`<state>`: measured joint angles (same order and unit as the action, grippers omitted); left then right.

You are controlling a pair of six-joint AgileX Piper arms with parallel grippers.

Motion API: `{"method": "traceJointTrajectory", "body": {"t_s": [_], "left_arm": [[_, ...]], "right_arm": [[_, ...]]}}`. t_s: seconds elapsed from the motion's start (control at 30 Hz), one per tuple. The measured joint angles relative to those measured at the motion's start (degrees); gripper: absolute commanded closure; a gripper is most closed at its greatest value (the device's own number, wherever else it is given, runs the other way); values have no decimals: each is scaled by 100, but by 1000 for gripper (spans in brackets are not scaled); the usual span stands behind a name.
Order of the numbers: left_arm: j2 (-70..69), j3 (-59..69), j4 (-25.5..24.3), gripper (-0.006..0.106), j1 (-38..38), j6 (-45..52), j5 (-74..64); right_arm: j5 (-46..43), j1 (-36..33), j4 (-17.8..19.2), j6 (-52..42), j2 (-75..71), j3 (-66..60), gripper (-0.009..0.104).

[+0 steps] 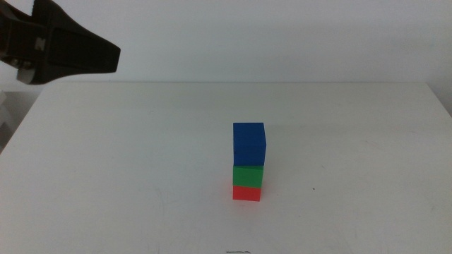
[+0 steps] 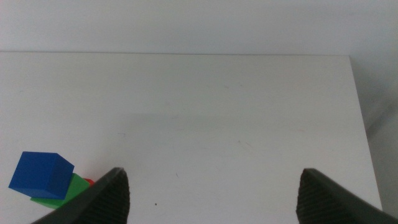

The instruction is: Stack red cubes first, then green, then blue cubes in a specific spot.

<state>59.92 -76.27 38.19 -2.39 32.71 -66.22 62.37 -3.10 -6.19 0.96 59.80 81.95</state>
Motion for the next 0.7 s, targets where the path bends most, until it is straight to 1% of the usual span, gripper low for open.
{"method": "traceJointTrajectory", "body": {"t_s": [0.07,0.13,0.2,0.23,0.3,0.4,0.5,0.6,0.7], "left_arm": [[-25,5,-269,8,0,-93,223],[-119,18,-824,8,0,-337,655],[-309,105,-1644,8,0,-770,1273],[-418,171,-1977,8,0,-986,1523],[-623,334,-2747,8,6,-1620,2154],[-831,562,-3624,8,13,-2652,2951],[-908,691,-4102,8,13,-3314,3264],[-908,763,-4294,8,13,-3537,3300],[-908,806,-4346,8,13,-3594,3319]], "right_arm": [[0,0,-3,0,0,0,6],[0,0,-19,0,0,0,6],[0,5,-19,-8,0,0,6],[0,5,-19,-13,0,0,6],[0,5,-23,-13,0,0,6],[0,5,-31,-13,0,0,6],[0,5,-35,-13,0,0,6],[0,5,-39,-13,0,0,6],[0,5,-39,-13,0,-1,6]]}}
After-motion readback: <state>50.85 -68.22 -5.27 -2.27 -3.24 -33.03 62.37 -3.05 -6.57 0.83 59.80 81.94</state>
